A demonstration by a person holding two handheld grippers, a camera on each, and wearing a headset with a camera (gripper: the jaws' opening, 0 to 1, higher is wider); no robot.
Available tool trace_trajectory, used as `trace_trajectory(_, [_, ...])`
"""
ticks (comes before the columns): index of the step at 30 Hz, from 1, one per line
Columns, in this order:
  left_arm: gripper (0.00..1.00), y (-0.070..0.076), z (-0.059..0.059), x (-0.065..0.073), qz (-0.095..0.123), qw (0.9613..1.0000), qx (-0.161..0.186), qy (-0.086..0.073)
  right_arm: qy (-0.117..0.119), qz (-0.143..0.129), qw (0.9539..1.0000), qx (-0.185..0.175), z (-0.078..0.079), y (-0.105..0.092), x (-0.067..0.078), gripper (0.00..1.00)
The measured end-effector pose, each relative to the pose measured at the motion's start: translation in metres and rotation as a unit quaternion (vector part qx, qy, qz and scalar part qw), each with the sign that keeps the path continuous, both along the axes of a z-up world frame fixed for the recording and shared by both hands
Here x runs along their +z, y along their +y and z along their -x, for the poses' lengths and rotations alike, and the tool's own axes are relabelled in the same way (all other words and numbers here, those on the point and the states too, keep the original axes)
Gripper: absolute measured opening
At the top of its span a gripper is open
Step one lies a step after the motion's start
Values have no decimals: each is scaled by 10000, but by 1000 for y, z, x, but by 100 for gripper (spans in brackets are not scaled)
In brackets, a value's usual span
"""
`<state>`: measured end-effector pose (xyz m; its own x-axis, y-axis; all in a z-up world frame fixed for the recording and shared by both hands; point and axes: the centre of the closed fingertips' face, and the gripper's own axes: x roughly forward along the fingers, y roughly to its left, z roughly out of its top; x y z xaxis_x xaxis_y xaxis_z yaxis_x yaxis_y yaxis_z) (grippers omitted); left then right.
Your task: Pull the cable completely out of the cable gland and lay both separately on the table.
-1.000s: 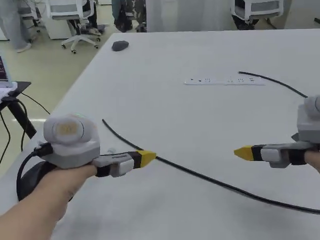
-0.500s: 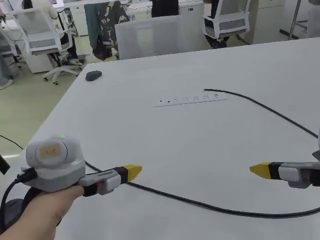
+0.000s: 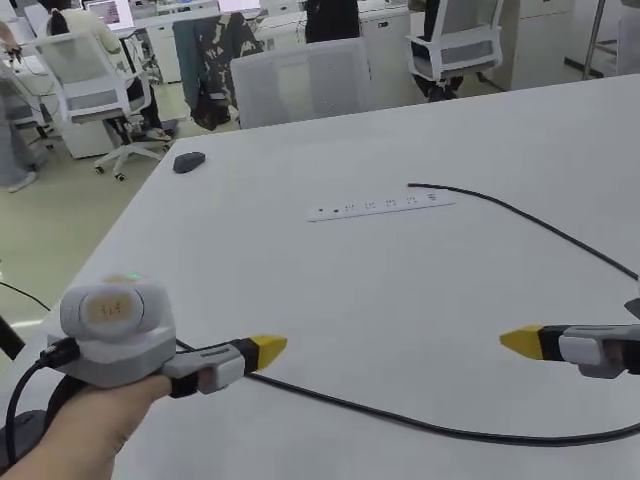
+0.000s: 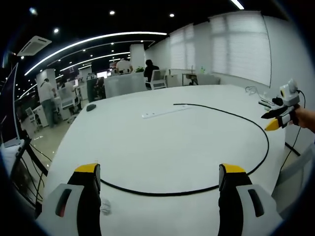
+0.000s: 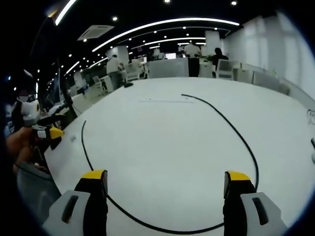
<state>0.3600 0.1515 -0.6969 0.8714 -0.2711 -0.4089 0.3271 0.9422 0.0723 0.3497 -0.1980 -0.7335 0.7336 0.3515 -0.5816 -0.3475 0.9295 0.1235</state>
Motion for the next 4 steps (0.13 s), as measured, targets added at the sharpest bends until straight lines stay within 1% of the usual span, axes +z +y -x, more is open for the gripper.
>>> trace_trajectory(2, [99, 2, 0, -1, -40, 10000, 15, 50, -19, 0, 10000, 25, -2, 1, 1, 99])
trace_trajectory(3, [99, 3, -1, -2, -39, 10000, 24, 84, -13, 1, 10000, 21, -2, 1, 1, 99])
trace_trajectory(4, [99, 5, -2, -2, -13, 10000, 34, 89, -59, 11, 10000, 9, -3, 1, 3, 99])
